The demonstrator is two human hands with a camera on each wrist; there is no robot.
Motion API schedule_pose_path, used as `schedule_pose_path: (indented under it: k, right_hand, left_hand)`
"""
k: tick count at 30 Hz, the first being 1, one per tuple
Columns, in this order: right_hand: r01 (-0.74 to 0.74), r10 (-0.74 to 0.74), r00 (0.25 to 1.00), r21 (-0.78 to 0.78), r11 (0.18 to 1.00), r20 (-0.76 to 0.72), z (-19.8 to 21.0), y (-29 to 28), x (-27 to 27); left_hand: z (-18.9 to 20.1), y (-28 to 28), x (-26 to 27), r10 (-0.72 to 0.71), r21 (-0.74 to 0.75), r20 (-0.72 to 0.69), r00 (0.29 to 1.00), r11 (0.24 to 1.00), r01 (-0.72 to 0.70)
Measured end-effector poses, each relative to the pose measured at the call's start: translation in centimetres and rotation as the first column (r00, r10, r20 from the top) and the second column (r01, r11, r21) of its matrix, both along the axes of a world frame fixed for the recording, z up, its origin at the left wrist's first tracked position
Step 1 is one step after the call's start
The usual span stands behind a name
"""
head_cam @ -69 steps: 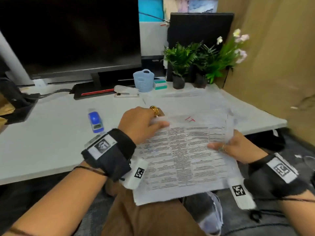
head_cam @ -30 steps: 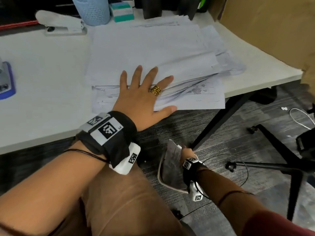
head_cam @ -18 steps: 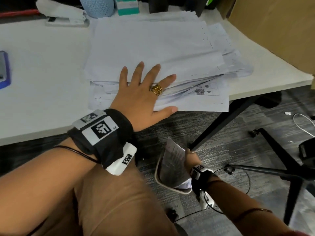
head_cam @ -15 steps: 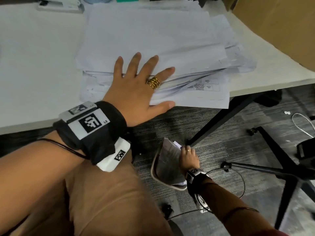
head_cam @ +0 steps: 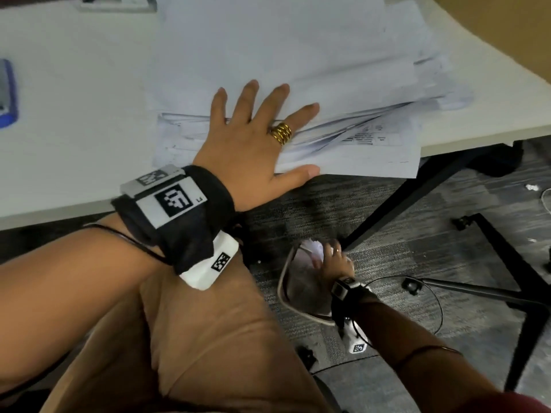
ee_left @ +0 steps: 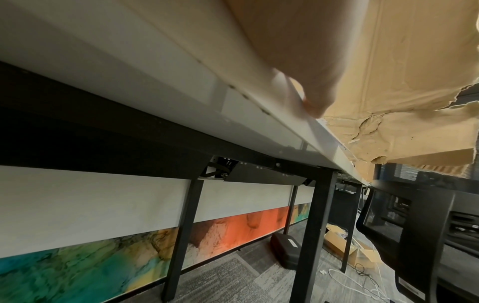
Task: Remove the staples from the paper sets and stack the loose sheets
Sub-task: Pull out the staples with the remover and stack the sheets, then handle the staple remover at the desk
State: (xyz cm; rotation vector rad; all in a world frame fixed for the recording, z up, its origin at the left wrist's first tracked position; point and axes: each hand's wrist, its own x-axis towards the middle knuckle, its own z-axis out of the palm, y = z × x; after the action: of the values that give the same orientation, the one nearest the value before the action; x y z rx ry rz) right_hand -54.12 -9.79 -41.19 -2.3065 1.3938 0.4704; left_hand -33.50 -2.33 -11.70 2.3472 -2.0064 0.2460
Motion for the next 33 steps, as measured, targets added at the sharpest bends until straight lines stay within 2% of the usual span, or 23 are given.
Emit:
schedule_pose_path:
  k: [5, 8, 10, 12, 14, 15, 17, 19, 21, 23, 26, 30, 33]
  right_hand:
    - [-0.060, 0.126, 0.969, -0.292, 0.954, 0.213, 10.3, -0.9, 2.2]
    - [-0.028, 0.164, 0.932, -0.386, 0.922, 0.323, 16.8, -0.3, 2.5]
    - [0.018, 0.161, 0.923, -0.456, 0.890, 0.351, 21.2, 0.7, 2.6]
    - [0.061, 0.186, 0.894, -0.522, 0.851, 0.408, 25.4, 1.9, 2.9]
    - [0.127, 0.225, 0.824, -0.557, 0.821, 0.520, 29.0, 3.1, 3.8]
    - [0.166, 0.257, 0.771, -0.573, 0.802, 0.583, 30.6, 3.4, 4.5]
    - [0.228, 0.328, 0.676, -0.610, 0.759, 0.660, 33.2, 3.6, 6.3]
    - [0.222, 0.361, 0.648, -0.619, 0.753, 0.671, 35.5, 2.9, 8.6]
    - [0.156, 0.346, 0.669, -0.580, 0.800, 0.658, 37.9, 1.8, 11.7]
    - [0.084, 0.315, 0.724, -0.532, 0.843, 0.614, 39.3, -0.1, 15.1]
    - [-0.032, 0.297, 0.805, -0.463, 0.886, 0.513, 40.5, -2.6, 19.7]
    - [-0.118, 0.296, 0.862, -0.403, 0.907, 0.412, 40.8, -5.2, 25.0]
    - [-0.185, 0.329, 0.865, -0.367, 0.911, 0.379, 40.2, -6.5, 29.7]
  left_hand:
    - [0.1, -0.1, -0.1, 0.020, 0.046, -0.002, 1.000, 0.999, -0.020]
    - [0.3, 0.1, -0.3, 0.028, 0.062, -0.039, 0.999, 0.998, -0.026]
    - [0.5, 0.5, -0.4, 0.023, 0.018, -0.106, 0.994, 1.000, -0.021]
    - [1.0, 1.1, -0.5, -0.012, -0.118, -0.247, 0.969, 0.993, -0.018]
    - [1.9, 1.7, -0.1, -0.057, -0.269, -0.383, 0.922, 0.962, -0.052]
    - [2.5, 2.1, 0.3, -0.057, -0.312, -0.392, 0.918, 0.947, -0.074]
    - [4.0, 2.9, 1.6, -0.020, -0.339, -0.341, 0.940, 0.935, -0.103]
    - [5.7, 3.2, 3.3, 0.027, -0.333, -0.304, 0.952, 0.934, -0.133]
    - [7.9, 3.5, 5.7, 0.097, -0.331, -0.273, 0.957, 0.925, -0.188]
    - [10.0, 3.2, 8.4, 0.171, -0.314, -0.262, 0.950, 0.915, -0.251]
    - [11.5, 2.1, 11.7, 0.259, -0.206, -0.278, 0.925, 0.924, -0.321]
    - [11.4, -0.3, 16.1, 0.349, -0.088, -0.260, 0.900, 0.920, -0.382]
    - [10.0, -2.4, 20.4, 0.438, 0.012, -0.201, 0.876, 0.896, -0.445]
